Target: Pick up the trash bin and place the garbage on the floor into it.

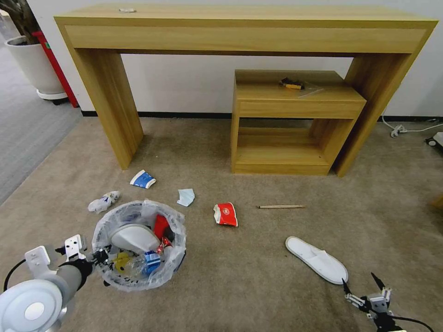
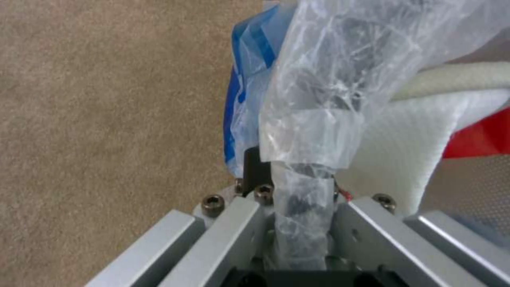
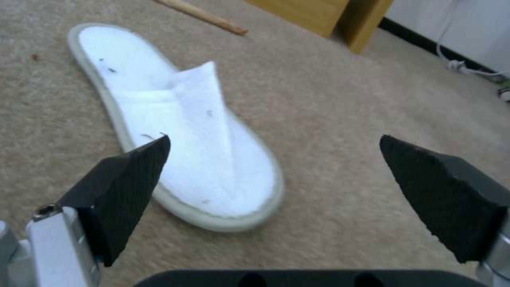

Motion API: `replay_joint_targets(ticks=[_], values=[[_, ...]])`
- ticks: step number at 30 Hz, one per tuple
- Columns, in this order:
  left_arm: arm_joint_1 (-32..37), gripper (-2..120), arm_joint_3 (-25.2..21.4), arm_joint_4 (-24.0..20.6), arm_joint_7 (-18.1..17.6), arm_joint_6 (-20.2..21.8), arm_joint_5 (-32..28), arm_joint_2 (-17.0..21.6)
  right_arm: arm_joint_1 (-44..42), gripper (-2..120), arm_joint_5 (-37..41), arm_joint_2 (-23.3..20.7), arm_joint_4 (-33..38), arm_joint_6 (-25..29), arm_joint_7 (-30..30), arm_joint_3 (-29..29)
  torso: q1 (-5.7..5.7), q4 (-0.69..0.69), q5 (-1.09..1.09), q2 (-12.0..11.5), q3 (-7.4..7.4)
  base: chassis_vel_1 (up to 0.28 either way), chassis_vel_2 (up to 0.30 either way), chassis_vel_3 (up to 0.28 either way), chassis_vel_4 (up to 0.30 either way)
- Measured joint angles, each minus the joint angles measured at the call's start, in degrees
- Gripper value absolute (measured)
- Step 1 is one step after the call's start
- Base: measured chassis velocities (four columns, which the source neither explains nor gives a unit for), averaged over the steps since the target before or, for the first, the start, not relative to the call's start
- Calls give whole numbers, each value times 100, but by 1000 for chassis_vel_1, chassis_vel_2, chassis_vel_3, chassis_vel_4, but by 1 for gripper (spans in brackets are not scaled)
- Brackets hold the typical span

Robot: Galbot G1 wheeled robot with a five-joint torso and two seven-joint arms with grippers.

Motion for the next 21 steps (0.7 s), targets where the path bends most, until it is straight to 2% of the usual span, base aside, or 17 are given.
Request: replay_joint_targets(ticks=[5,9,12,21], values=[[-12,0,12,16,1,0,12,-27,405,100,104,144,-369,32,-67,-387,0,0,-1,0,0,0,0,0,0],[-36,0,26,124,4,0,23,-74,1287,100,446,311,-1003,10,-287,-1074,0,1,-1,0,0,0,0,0,0],[-69,0,20,161,7,-5,22,-74,1602,100,557,383,-1285,-71,-369,-1298,0,1,-1,0,0,0,0,0,0],[-114,0,20,150,15,-15,-11,-78,2101,100,880,548,-1574,-333,-466,-1799,0,0,0,0,0,0,0,0,0]])
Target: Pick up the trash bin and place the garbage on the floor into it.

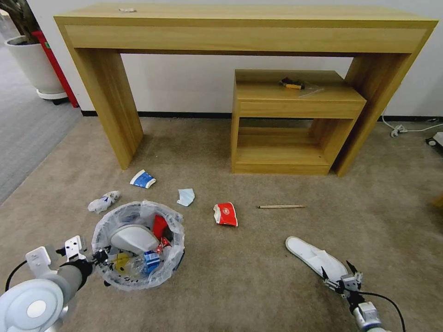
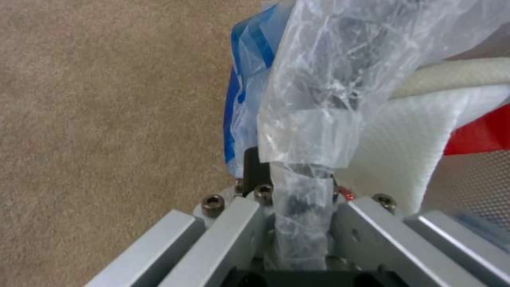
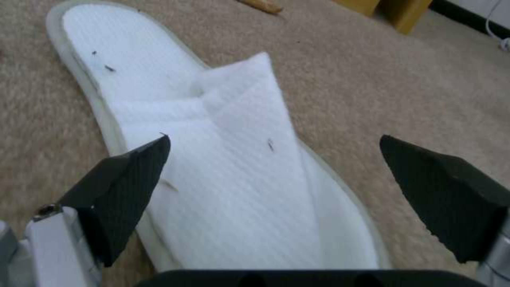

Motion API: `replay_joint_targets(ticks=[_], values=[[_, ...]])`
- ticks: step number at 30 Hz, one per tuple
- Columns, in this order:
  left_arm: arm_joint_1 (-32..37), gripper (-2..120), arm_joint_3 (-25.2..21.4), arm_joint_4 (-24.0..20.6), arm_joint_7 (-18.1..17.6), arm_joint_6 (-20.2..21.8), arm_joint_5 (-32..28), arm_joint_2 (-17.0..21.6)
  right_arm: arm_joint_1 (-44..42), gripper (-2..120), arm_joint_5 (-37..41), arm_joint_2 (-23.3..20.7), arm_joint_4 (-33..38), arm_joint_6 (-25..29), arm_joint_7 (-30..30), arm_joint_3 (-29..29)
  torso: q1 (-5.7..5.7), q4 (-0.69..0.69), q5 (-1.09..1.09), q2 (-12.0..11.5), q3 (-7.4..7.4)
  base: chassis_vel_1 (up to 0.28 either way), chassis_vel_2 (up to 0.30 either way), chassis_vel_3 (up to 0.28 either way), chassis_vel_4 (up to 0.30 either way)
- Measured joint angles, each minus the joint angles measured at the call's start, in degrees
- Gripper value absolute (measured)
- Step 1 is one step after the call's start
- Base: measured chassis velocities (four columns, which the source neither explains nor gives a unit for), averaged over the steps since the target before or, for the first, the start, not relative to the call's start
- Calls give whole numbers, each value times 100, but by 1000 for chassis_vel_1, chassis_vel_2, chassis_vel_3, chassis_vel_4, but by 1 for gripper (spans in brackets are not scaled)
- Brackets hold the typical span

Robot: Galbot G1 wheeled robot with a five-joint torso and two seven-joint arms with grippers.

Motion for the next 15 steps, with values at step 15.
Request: replay_joint_targets(ticks=[15], values=[[-11,0,-11,-61,18,-42,-48,34,312,84,276,271,-259,-239,-39,-312,0,0,-1,0,0,0,0,0,0]])
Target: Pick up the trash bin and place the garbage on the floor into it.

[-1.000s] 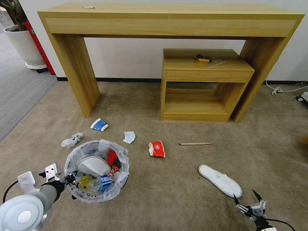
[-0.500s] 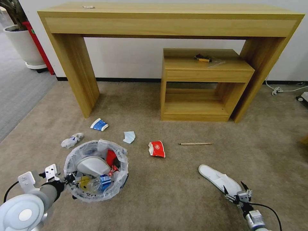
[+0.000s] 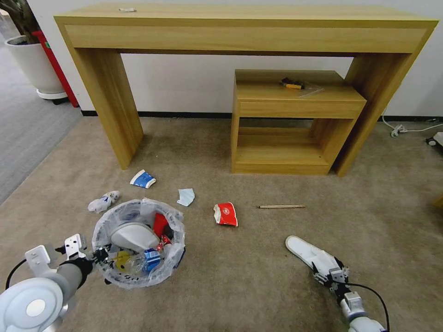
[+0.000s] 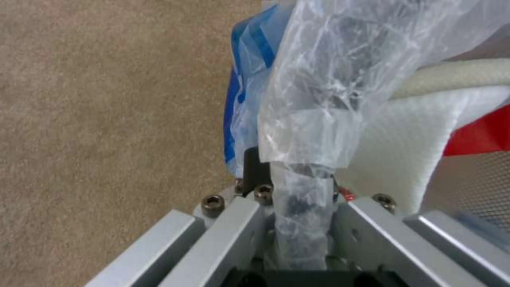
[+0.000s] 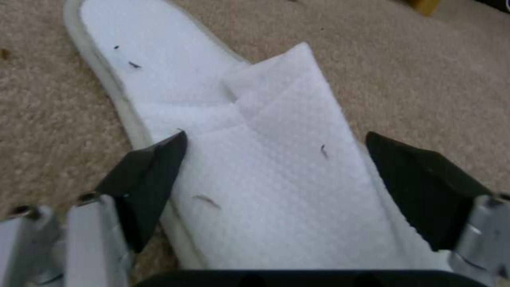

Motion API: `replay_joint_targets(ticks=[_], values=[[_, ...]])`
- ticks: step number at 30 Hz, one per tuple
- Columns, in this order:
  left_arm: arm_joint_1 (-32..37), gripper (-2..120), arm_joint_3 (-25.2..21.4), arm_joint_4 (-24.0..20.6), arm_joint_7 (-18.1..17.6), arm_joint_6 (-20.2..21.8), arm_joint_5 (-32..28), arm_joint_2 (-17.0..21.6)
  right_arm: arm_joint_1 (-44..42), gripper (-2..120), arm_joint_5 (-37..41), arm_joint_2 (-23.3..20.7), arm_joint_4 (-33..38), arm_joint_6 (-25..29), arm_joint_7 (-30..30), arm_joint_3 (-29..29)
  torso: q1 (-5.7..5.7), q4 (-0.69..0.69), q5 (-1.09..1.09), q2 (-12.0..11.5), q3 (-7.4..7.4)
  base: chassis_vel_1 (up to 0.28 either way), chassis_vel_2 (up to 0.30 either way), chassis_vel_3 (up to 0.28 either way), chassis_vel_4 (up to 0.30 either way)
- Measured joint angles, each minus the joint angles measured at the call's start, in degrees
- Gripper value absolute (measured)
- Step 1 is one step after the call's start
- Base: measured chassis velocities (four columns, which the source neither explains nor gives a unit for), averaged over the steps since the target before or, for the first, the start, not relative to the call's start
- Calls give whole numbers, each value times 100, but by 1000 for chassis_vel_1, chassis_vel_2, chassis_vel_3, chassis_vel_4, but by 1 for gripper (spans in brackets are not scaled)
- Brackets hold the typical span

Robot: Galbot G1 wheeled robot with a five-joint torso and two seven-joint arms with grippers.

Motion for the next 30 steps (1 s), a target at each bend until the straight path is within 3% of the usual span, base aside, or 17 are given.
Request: replay_joint_targets(ticks=[5,7,13,15,17,21,23,30], values=[[12,0,-16,-41,-10,-17,-26,33,-27,65,-46,33,-36,26,-5,24,0,0,2,0,0,0,0,0,0],[12,0,-17,-43,-12,-19,-26,33,-31,63,-53,34,-37,31,-5,30,0,0,1,0,0,0,0,0,0],[11,0,3,-42,-17,-20,0,-9,-73,36,-139,39,-30,76,28,78,0,0,1,0,0,0,0,0,0],[11,0,4,-37,-17,-20,3,-13,-73,34,-143,39,-30,78,32,79,0,0,1,0,0,0,0,0,0],[18,0,1,-20,-16,-20,16,-27,-74,21,-162,34,-31,89,43,80,0,0,1,0,0,0,0,0,0],[40,0,-9,-17,-16,-21,22,-34,-73,13,-168,30,-32,94,49,82,0,0,1,0,0,0,0,0,0],[65,0,-24,-13,-12,-21,34,-37,-77,2,-195,30,-36,106,52,91,0,0,1,0,0,0,0,0,0],[81,0,-33,11,-9,-22,63,-36,-124,0,-312,11,136,211,146,122,0,0,1,0,0,0,0,0,0]])
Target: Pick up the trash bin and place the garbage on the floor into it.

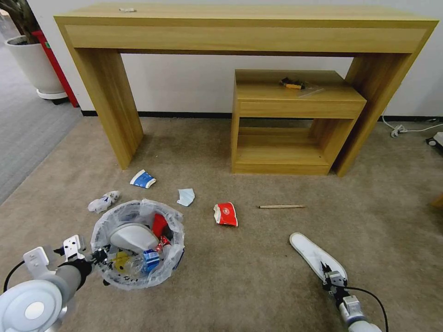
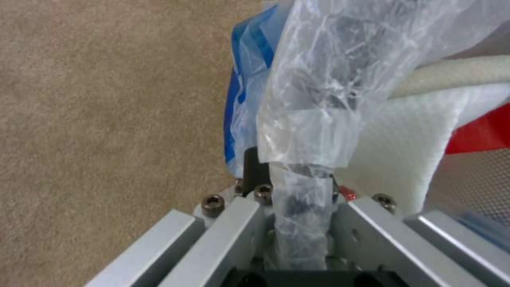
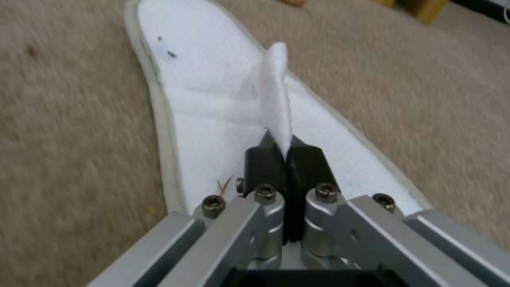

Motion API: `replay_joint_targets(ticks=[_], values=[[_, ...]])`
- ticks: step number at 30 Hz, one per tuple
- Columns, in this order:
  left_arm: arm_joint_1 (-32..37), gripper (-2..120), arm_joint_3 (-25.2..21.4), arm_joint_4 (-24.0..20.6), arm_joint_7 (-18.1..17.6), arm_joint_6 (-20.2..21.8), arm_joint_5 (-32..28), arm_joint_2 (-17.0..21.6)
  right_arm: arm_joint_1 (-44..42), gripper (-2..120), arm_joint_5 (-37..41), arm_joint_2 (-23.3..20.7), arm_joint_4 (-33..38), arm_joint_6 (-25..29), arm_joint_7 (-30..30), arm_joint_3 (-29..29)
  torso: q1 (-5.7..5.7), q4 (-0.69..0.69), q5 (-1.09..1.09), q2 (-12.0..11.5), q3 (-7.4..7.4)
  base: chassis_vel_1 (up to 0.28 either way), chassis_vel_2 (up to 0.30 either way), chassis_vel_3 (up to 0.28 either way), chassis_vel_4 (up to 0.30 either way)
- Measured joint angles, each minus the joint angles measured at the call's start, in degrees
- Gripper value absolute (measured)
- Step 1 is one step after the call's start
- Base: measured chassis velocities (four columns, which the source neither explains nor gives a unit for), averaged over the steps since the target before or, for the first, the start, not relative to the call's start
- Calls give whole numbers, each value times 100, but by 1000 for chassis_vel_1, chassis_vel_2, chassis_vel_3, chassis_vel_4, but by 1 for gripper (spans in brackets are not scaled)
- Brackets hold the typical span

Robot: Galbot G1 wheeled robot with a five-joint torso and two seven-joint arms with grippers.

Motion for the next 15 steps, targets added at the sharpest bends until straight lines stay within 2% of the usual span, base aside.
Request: replay_joint_targets(ticks=[7,14,15], values=[[-5,0,57,41,-17,20,62,-12,147,0,-240,-90,422,240,142,-60,0,1,-1,0,0,0,0,0,0],[-19,0,111,127,-39,38,122,-4,368,0,-525,-313,1278,324,235,-267,0,1,-1,0,0,0,0,0,0],[-35,0,142,154,-64,45,143,-6,457,0,-574,-372,1571,300,264,-339,0,0,-1,0,0,0,0,0,0]])
